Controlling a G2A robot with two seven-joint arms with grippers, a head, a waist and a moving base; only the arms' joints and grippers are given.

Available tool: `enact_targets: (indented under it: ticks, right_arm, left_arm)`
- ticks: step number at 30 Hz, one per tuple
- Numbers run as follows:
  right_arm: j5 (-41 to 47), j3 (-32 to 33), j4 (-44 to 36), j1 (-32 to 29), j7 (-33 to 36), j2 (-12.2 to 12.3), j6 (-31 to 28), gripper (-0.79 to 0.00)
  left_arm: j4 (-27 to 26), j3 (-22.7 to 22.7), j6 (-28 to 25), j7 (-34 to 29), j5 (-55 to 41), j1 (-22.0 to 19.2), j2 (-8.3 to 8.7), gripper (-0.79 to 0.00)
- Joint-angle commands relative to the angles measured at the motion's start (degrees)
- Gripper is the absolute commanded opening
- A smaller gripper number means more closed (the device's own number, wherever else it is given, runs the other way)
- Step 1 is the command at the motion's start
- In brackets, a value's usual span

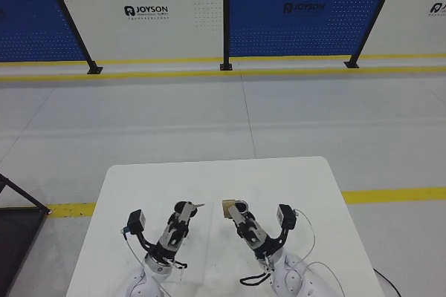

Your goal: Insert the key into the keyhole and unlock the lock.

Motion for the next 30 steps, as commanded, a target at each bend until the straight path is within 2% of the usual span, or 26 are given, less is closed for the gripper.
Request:
enact_targets:
  ticks: [1, 6, 15, 30]
  right_arm:
    - [0.01, -0.75, 0.65, 0.3, -2.19, -0.46, -0.39, -0.785]
    - [-2.4, -1.75, 2.23, 0.94, -5.94, -1.41, 0.16, -0.785]
    - [-2.4, -1.75, 2.23, 0.94, -5.94, -1.41, 0.16, -0.785]
    - [-2.4, -1.75, 2.23, 0.94, -5.94, -1.41, 0.16, -0.785]
  left_arm:
    - [0.34, 1.11, -0.97, 2.34, 0.95, -0.14, -0.34, -0.785]
    - [1.51, 4.08, -2.98, 7.15, 4.06, -0.75, -1.29, -0.785]
    - [3.02, 7.03, 0.25, 9.33, 7.17, -2.93, -2.5, -0.785]
    - [4.1, 7.96, -0.23, 7.83, 4.65, -4.51, -3.16, -0.785]
